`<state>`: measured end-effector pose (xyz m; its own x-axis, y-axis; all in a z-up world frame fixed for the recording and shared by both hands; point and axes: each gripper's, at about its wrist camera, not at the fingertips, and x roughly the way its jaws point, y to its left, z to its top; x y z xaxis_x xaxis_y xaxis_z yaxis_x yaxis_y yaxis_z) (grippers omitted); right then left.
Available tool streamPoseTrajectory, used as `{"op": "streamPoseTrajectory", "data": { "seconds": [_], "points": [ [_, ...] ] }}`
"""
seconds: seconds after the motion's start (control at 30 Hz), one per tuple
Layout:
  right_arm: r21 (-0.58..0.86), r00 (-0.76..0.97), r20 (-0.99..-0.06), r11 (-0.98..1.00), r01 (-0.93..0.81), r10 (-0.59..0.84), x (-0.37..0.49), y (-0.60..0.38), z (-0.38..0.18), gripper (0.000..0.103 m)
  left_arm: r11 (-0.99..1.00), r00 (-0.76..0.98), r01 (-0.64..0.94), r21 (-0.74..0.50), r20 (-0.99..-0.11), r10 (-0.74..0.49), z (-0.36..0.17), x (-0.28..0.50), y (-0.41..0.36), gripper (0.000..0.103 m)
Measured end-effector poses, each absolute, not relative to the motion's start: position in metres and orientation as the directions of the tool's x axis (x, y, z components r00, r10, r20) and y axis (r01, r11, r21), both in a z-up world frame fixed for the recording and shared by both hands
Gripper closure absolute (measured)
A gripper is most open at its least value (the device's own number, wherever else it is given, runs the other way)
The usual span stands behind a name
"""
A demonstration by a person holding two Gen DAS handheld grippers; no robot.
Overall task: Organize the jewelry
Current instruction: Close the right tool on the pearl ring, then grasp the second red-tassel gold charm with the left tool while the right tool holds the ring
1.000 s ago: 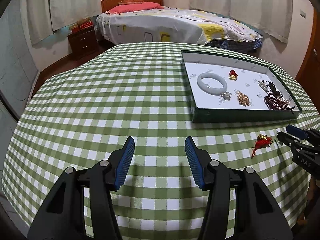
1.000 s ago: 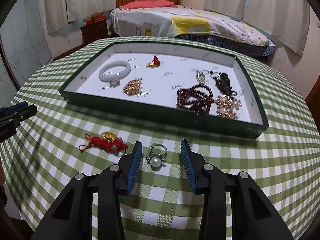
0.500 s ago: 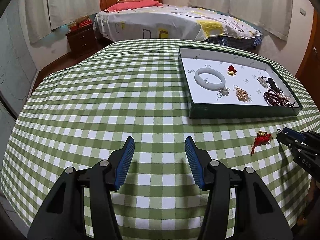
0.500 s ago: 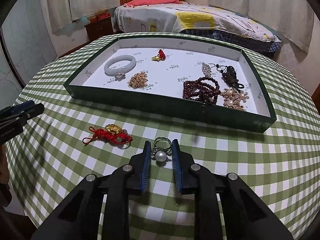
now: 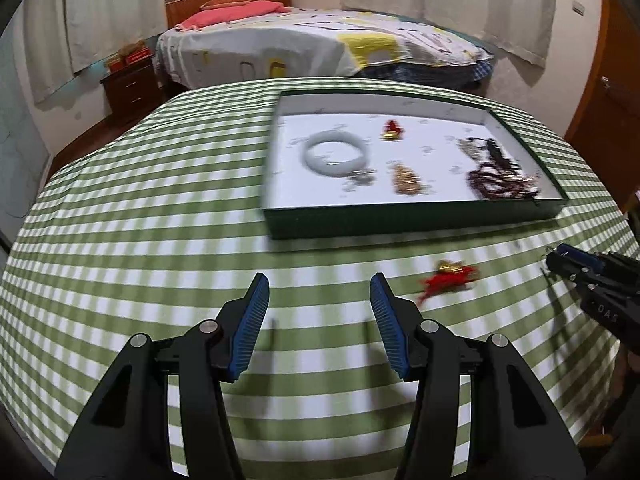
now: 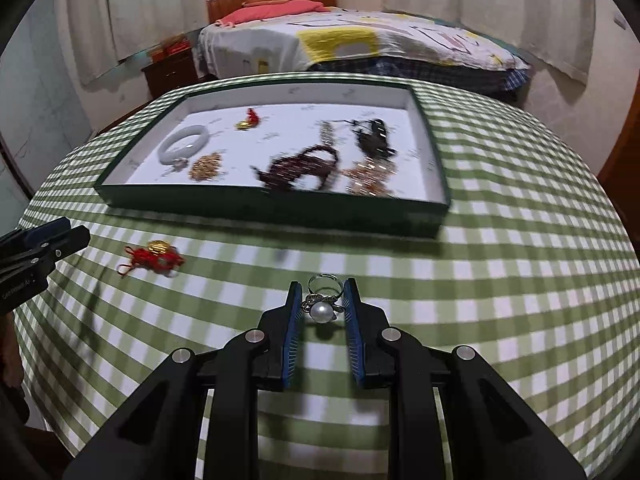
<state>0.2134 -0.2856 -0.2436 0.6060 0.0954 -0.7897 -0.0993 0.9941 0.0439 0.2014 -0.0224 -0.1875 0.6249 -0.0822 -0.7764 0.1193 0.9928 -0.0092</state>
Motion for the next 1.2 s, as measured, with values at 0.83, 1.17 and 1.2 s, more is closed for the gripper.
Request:
{"op": "streamPoseTrajectory", "data": {
  "seconds": [0.83,1.17,1.2],
  "points": [
    [0.093,0.611,-0.783,0.993,-0.076,0.120,0.216,-0.311,-0.244,0.081,0.970,0.560,0.230,-0.083,-0.803,-0.202,-0.216,0.220,-0.092,0.072],
    [0.083,0.608,-0.785,0.993,-0.080,0.115,0.216,-0.307,-0.246,0.081,0.964,0.565,0.247,-0.094,-0.795,-0.222,-0.216,0.216,-0.088,0.077],
    [0.082,0.608,-0.786,0.993,-0.080,0.114,0.216,-0.306,-0.247,0.081,0.964,0.566,0.248,-0.092,-0.794,-0.221,-0.216,0.215,-0.088,0.077]
  ]
}}
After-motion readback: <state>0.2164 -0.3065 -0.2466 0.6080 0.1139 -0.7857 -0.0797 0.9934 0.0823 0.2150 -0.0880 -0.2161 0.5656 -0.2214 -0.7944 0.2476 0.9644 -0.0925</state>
